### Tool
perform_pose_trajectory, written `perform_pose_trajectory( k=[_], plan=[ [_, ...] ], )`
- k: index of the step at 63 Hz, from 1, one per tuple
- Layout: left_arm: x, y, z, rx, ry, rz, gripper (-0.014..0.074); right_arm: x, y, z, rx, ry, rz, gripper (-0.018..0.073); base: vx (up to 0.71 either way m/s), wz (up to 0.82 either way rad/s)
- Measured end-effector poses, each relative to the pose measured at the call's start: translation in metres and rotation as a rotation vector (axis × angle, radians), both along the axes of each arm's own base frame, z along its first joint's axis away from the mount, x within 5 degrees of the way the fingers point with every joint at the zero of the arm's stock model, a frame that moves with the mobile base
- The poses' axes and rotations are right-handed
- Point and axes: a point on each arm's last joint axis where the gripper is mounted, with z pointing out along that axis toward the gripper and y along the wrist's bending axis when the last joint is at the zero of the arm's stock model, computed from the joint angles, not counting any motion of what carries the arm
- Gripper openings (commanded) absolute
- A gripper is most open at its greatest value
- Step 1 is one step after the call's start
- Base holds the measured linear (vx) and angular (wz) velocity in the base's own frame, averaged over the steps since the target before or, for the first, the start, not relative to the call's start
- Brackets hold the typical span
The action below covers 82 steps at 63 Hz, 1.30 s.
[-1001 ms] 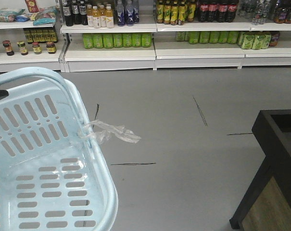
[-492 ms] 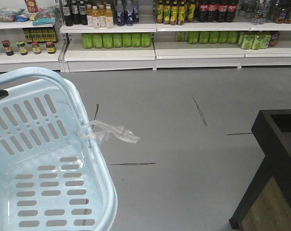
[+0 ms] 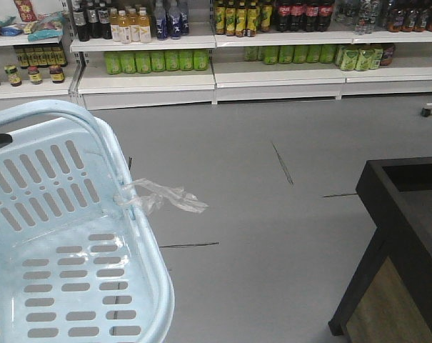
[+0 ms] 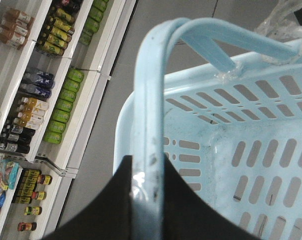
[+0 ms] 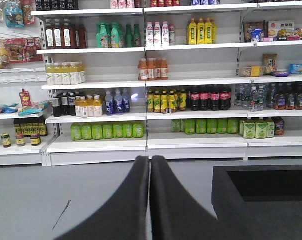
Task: Pick three apples into basket with both arms
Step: 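Drive the base along the aisle holding the basket, then drive the base toward the table with the red apple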
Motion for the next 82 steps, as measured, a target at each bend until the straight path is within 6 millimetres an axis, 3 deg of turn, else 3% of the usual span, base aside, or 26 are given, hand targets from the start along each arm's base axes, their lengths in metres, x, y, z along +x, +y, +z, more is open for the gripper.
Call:
perform_pose_trajectory(
  k=[82],
  plan=[
    [0.0, 0.0, 0.0, 0.0, 0.0, 0.0, -0.0006, 0.0, 0.0, 0.0, 0.0, 0.0, 0.0, -0.0009, 0.04, -0.2]
  ],
)
